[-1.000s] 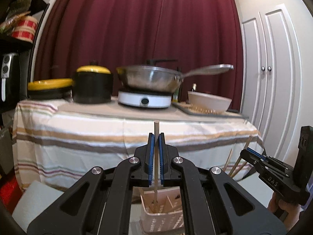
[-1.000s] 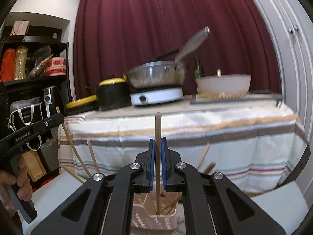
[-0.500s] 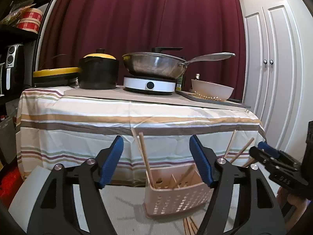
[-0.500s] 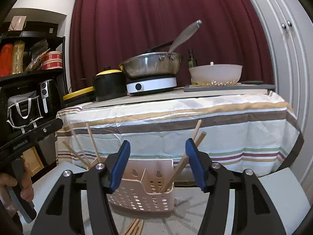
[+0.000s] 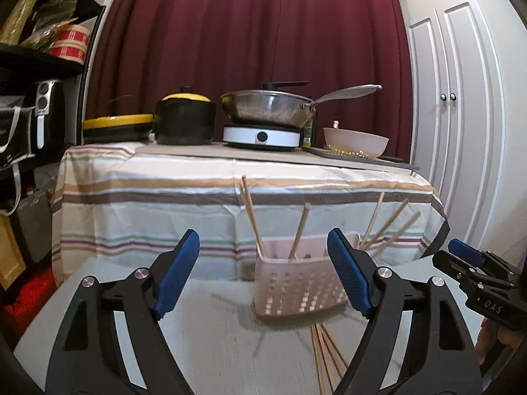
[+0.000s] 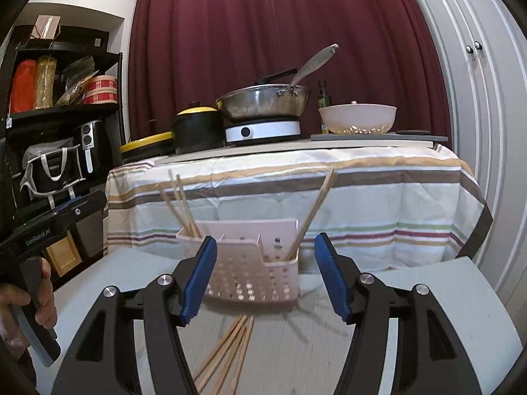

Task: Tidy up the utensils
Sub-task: 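Move both open tools back toward the remaining chopsticks, then close the left tool on a chopstick while the right tool grasps another, then lift both chopsticks upright and carry them over the pink caddy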

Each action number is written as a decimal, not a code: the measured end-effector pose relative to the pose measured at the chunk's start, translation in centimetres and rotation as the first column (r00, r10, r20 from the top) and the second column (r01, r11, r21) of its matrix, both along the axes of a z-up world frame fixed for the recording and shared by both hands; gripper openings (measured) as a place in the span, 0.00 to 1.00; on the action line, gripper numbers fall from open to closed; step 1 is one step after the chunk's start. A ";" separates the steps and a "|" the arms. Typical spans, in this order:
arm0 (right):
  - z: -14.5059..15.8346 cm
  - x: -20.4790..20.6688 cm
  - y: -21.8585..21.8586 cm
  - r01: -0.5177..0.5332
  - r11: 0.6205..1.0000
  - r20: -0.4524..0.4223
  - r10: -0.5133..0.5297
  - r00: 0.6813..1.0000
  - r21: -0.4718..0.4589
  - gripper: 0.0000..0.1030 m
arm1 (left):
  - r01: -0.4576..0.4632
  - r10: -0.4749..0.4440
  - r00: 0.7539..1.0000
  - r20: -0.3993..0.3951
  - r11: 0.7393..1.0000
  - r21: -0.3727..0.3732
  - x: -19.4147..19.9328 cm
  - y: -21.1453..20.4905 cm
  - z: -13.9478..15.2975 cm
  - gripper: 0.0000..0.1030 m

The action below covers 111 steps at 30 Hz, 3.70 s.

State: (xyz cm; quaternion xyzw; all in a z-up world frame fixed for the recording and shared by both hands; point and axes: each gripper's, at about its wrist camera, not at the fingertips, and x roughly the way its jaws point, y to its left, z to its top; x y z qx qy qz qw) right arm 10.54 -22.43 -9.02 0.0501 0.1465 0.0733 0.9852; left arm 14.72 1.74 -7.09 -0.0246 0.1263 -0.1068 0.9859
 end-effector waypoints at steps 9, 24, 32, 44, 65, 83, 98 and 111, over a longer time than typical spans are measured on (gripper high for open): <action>-3.1 -3.8 1.0 0.001 1.000 -0.053 -0.002 0.999 -0.019 0.59 | -0.026 0.026 0.998 -0.059 1.000 0.014 -4.0 0.4 -3.3 0.75; -11.2 -8.2 3.6 -0.068 0.997 -0.195 0.058 0.979 -0.043 0.45 | -0.039 0.049 0.977 -0.209 0.998 0.054 -8.2 0.2 -11.1 0.62; -14.4 -8.1 4.9 -0.109 0.992 -0.289 0.088 0.953 -0.057 0.39 | -0.018 0.038 0.962 -0.271 0.997 0.075 -9.3 -0.6 -13.9 0.61; -15.4 -8.5 3.0 -0.062 0.997 -0.323 0.043 0.946 -0.049 0.07 | 0.053 -0.024 0.950 -0.311 0.995 0.086 -10.3 -3.4 -15.5 0.60; -15.7 -8.9 2.0 -0.036 0.999 -0.300 0.026 0.954 -0.029 0.19 | 0.099 -0.050 0.925 -0.377 0.989 0.110 -9.7 -6.0 -18.7 0.32; -14.7 -9.3 1.8 -0.044 0.999 -0.269 0.035 0.963 -0.025 0.07 | 0.096 -0.054 0.944 -0.326 0.989 0.115 -10.3 -5.8 -17.7 0.06; -9.3 -10.8 1.3 -0.026 0.999 -0.117 0.023 0.993 -0.031 0.07 | 0.028 -0.016 0.983 -0.183 0.998 0.064 -11.6 -3.2 -12.5 0.06; -4.8 -11.6 0.6 -0.032 0.999 -0.021 0.032 0.999 -0.015 0.07 | 0.011 -0.009 0.997 -0.083 1.000 0.028 -12.9 -1.8 -6.8 0.06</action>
